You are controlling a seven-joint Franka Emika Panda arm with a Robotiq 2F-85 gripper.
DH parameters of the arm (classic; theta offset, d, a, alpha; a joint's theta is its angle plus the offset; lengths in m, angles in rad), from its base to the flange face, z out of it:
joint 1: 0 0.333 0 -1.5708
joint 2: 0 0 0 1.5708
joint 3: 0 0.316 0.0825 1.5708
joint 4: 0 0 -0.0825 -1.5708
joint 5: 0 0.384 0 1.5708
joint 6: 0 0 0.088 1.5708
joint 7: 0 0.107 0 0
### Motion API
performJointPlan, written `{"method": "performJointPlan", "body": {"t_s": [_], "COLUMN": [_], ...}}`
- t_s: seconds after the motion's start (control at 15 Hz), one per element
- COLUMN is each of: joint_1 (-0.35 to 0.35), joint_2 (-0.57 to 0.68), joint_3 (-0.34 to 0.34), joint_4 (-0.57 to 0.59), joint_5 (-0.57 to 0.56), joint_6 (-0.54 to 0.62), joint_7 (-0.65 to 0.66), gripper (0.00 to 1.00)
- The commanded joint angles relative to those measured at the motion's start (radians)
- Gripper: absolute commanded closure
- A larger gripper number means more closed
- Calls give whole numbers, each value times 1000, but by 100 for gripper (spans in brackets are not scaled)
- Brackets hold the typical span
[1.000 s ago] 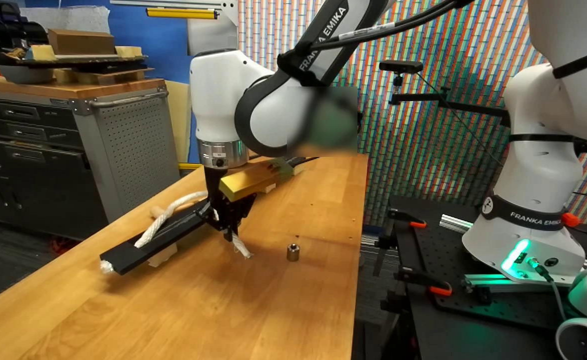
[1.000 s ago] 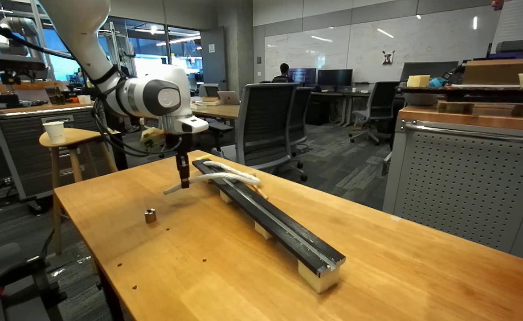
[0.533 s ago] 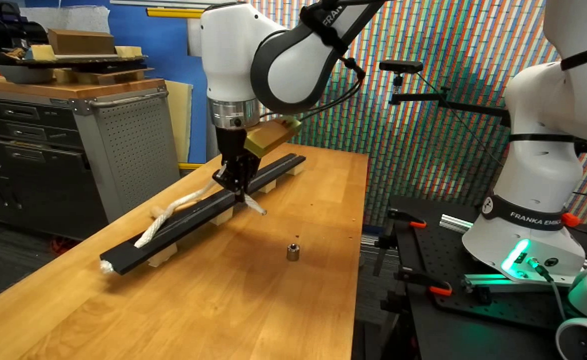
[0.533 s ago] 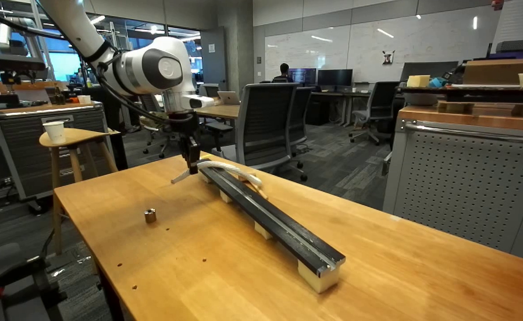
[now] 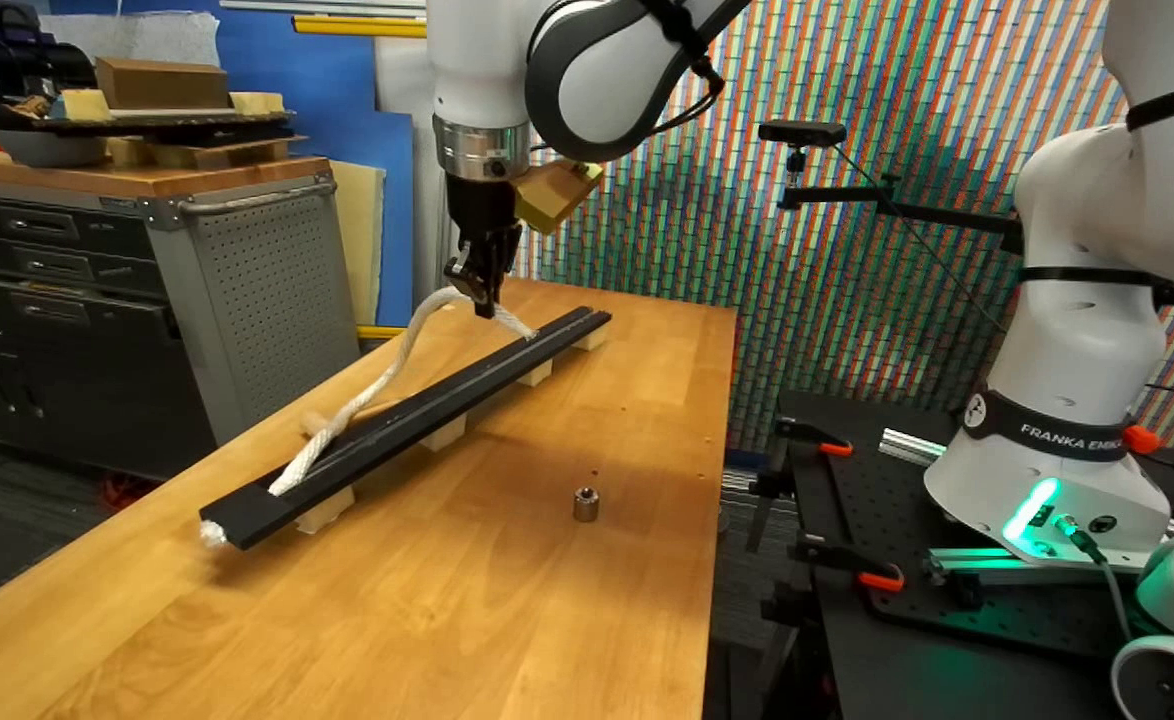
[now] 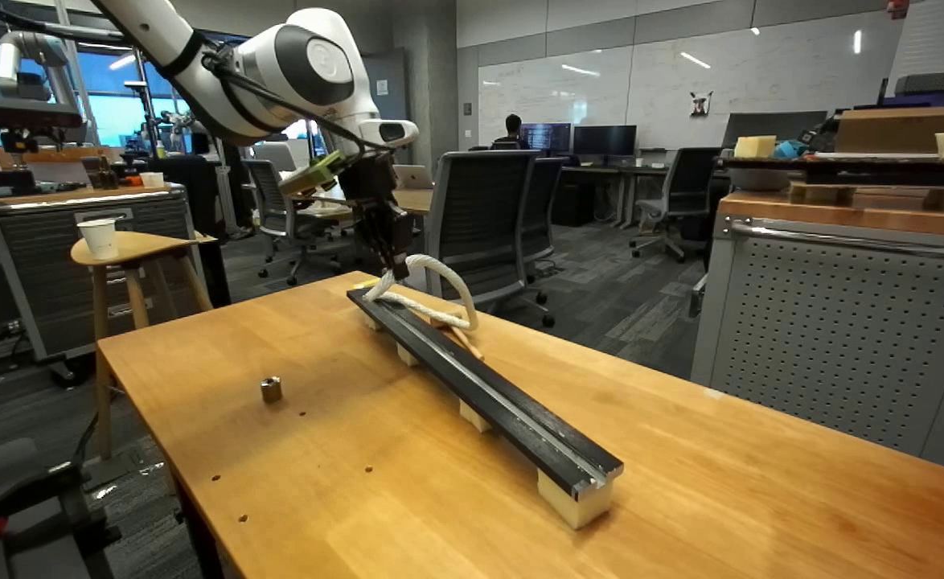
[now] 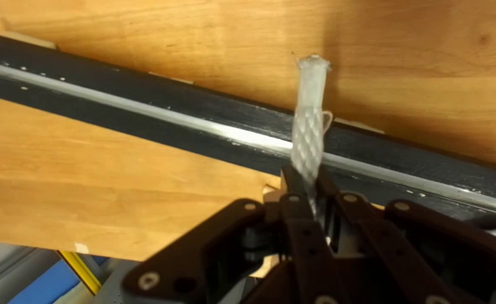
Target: Place the rope along the center of the black object
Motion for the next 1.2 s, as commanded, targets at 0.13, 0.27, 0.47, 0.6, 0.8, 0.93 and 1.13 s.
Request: {"method": "performJointPlan", "body": {"t_s": [0.13,0.27,0.47,0.6,0.8,0.93,1.13], "joint_1": [-69,-101,-141,-167,-205,-227,-250], "joint_2": [-85,-114,-144,-167,-204,-231,-275], "joint_3": [-1,3,-3,-6,-15,-22,-20], "joint_4": [-9,-25,-34,-44,-60,-78,-128], "joint_5": [-37,-14,-17,-13,-20,-22,21], "joint_6": [-17,-31,-49,-48,-34,-28,-46], "joint_7": [-113,-189,-262,-301,-330,-348,-428], "gripper": [97,97,97,97,97,97,97]}}
